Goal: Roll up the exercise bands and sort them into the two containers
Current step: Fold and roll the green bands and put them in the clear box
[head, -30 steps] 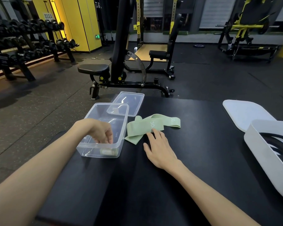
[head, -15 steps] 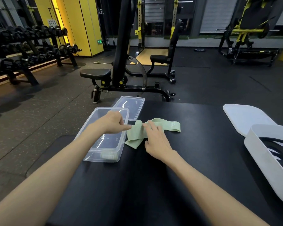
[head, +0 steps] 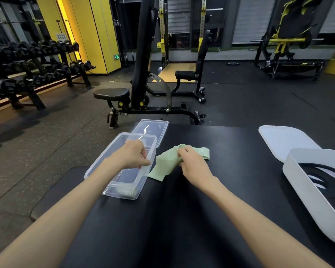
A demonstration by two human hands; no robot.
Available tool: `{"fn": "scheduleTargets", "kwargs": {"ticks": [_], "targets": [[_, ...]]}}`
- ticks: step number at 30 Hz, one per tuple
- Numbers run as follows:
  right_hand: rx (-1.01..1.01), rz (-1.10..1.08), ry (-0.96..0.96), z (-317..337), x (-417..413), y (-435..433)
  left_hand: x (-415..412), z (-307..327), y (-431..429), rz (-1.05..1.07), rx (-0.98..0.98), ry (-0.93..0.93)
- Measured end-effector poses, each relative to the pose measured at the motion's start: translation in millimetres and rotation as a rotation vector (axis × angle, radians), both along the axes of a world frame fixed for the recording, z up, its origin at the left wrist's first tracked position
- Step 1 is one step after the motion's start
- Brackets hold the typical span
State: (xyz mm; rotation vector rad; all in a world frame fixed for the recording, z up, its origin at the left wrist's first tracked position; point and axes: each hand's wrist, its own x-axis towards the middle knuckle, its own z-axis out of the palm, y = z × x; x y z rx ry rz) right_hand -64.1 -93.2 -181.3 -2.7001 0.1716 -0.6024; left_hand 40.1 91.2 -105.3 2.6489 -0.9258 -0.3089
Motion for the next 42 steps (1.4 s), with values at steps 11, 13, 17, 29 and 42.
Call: {"fn": "scheduleTargets", "kwargs": {"ticks": [11,13,17,29,42], "targets": [[0.318,-0.070,-0.238,2.0,-64.6,-46.4,-60.4,-12.9,-43.2,-0.263,-0.352,-0.207],[0.350,-0.079,-0.251,3.1,-75.8,-53.2,-73.6,-28.8,-60.1,-0.363,-0.370,-0.185],[0.591,-0.076,-0.274,8.1,-92.7,-62.0,-92.8,-44.1,-91.1,-0.342,-0.365,-0.031],[1.328,-0.073,-0.459,34.1,-100.1,-73.7,-108.0,-55.8,-130.5,-0.135,-0.664,0.506],[1.330,0.149,-0.517,110.6,-113.7,-86.5,-123.4,-32.2,-132.1,-0.401,-0.675,0.779]]}}
